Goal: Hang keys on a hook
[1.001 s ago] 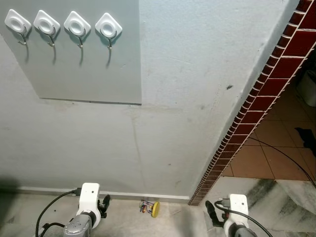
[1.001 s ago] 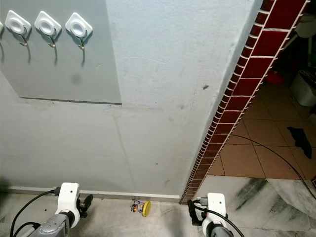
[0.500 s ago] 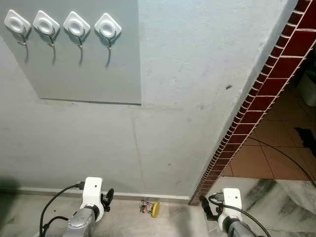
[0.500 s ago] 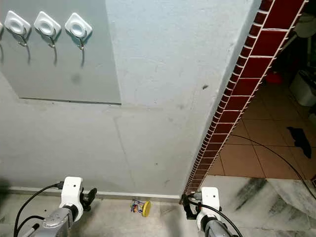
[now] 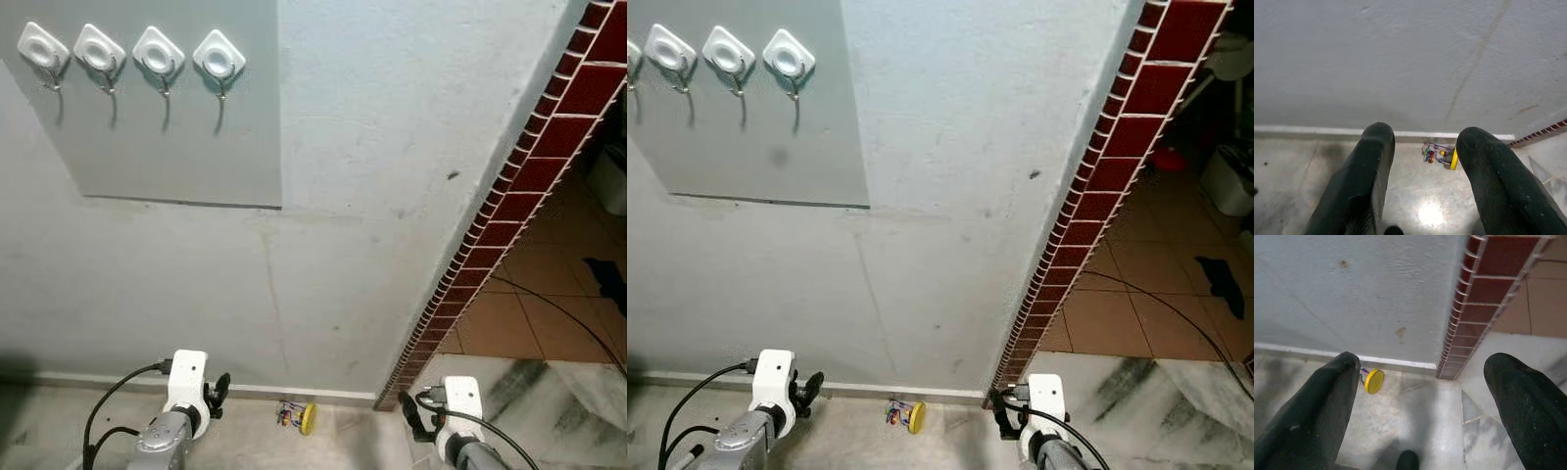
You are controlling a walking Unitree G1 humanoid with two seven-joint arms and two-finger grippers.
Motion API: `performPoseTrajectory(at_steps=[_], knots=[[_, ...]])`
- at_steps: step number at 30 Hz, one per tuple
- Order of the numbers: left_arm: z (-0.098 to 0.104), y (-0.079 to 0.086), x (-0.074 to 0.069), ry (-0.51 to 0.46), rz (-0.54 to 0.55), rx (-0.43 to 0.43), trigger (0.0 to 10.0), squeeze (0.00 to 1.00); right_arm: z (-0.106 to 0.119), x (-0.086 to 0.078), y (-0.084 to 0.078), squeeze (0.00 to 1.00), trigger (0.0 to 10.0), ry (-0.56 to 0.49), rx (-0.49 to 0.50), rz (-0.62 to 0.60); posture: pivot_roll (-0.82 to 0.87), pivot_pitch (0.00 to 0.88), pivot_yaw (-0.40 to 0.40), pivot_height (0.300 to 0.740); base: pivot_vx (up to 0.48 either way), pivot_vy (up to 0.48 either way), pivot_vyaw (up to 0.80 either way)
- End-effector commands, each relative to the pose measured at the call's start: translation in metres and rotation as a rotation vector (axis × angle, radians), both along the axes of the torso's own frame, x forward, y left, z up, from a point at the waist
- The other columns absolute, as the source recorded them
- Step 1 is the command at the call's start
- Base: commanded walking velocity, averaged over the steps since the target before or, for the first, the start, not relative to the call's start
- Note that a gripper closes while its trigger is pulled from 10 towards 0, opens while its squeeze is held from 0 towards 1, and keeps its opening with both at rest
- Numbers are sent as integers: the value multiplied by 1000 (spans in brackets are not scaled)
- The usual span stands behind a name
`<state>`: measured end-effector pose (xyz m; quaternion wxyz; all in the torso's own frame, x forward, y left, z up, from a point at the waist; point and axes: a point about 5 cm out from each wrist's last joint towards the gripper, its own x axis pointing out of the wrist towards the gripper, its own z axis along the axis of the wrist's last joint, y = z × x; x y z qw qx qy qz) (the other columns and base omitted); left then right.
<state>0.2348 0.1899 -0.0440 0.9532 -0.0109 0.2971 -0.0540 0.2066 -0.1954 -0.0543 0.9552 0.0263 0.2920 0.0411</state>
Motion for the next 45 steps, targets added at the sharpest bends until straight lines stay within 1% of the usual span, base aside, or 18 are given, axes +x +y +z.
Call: performPoseTrajectory(at_steps=[1,9,16,21,24,30,37,45], knots=[[-2,3,-4,13,-2,11,10000,0,-3,-3,1,0,10000,21,-5,7,-90,0,-7,740,0,0,800],[-4,6,-8,18,4,13,10000,0,-6,-10,-5,0,10000,43,-20,6,-90,0,-11,740,0,0,800],[-6,6,-11,17,12,12,10000,0,-6,-12,-7,0,10000,43,-25,7,-89,4,-15,740,0,0,800],[-1,8,-4,-7,41,7,10000,0,-3,-7,-9,0,10000,28,-26,-2,-90,37,-18,740,0,0,800],[-1,9,-4,-9,46,5,10000,0,-2,-6,-9,0,10000,23,-23,-5,-94,40,-19,740,0,0,800],[-2,9,-5,-5,52,3,10000,0,-2,-6,-8,0,10000,19,-24,-4,-97,39,-23,740,0,0,800],[0,4,-1,-16,49,-6,10000,0,0,-2,-9,0,10000,11,-25,-4,-97,38,-24,740,0,0,800],[2,4,2,-24,49,-12,10000,0,1,-1,-9,0,10000,5,-23,-4,-98,35,-23,740,0,0,800]])
